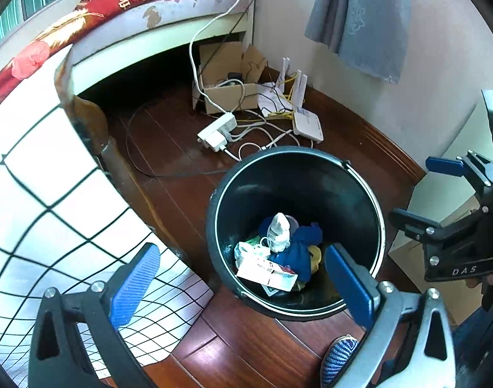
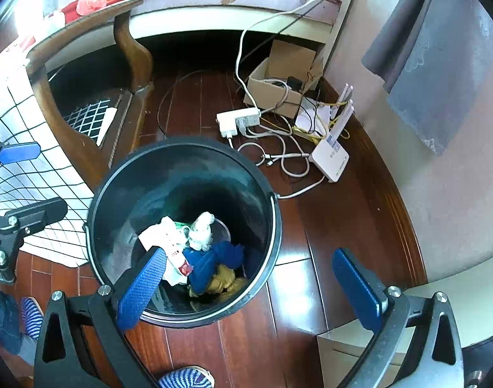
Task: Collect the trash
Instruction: 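Move both tools back toward the table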
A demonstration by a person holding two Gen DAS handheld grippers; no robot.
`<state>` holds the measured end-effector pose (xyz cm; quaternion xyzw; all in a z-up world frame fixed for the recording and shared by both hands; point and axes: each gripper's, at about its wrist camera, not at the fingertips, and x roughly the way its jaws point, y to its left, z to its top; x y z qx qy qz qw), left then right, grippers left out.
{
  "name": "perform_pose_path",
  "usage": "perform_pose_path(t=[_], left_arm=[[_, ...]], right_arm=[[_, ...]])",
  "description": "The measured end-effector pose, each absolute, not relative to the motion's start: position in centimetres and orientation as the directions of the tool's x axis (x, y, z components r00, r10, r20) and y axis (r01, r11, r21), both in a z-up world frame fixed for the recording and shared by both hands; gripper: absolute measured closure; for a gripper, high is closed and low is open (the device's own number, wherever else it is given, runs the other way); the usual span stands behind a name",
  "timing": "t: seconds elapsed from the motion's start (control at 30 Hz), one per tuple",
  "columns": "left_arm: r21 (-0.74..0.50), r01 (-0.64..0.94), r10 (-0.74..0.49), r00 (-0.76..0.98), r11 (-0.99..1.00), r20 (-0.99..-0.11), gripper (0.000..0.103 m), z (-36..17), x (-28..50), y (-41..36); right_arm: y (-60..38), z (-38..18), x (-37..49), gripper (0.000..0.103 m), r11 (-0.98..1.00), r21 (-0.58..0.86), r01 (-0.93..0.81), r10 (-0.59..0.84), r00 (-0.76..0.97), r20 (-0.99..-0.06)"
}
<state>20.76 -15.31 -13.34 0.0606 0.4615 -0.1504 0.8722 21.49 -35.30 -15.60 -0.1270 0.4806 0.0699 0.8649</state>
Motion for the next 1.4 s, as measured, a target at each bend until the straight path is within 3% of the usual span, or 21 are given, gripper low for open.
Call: perform_pose_path(t=[0.87, 1.27, 1.4], left_arm=[[-0.020, 0.184, -0.144, 0.690, 0.983, -0.709, 0.001, -5.1, 15.5, -9.0], [0.011, -0.021, 0.023, 0.771, 1.000, -0.637, 0.001, -1.4, 15.0, 1.4], [0.017, -0.101, 0.089, 0.765, 0.995, -0.638, 0.001, -1.3, 14.9, 6.4]], right_arm=[[-30.0, -6.4, 17.5, 0.000, 0.952, -0.127, -0.278, 0.104, 0.686, -0.720], [-20.5, -1.0, 19.6, 0.000, 0.903, -0.051, -0.426, 0.304, 0.720, -0.624], [-15.7, -0.1, 20.6, 0.000, 0.879, -0.087, -0.468, 0.320, 0.716, -0.621]])
